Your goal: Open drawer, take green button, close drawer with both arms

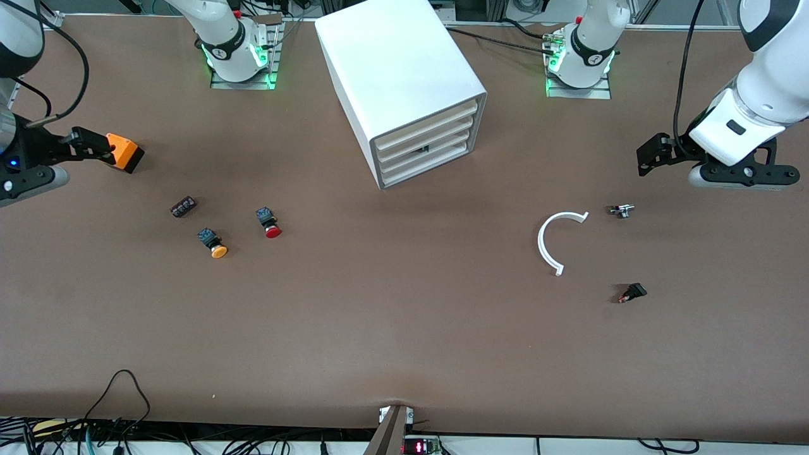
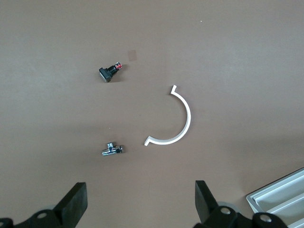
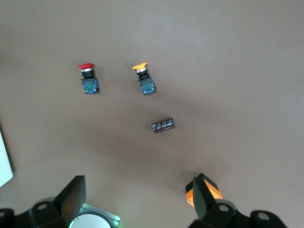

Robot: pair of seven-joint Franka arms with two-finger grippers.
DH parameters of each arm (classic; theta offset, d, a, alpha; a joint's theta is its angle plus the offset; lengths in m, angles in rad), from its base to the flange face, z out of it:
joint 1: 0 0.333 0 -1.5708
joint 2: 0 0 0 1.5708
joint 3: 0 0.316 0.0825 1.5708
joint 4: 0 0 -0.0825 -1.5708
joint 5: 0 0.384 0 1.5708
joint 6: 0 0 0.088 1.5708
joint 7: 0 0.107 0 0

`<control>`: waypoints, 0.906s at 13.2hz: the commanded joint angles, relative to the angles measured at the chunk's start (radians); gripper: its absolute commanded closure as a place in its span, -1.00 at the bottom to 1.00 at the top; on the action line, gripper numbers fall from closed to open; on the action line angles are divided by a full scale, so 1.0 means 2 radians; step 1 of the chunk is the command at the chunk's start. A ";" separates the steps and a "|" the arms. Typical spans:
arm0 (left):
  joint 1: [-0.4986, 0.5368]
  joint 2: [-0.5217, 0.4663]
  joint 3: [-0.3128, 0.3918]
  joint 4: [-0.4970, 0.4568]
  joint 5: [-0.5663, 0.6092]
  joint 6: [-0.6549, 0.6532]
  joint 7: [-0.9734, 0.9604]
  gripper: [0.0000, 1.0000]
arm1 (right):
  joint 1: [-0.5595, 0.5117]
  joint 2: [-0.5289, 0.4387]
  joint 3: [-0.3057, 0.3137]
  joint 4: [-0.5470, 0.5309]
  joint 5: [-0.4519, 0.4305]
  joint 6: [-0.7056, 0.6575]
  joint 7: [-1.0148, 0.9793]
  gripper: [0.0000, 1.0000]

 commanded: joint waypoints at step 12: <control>-0.052 0.086 -0.002 -0.002 -0.210 -0.161 0.098 -1.00 | 0.051 0.049 0.003 0.068 0.017 0.004 -0.043 -1.00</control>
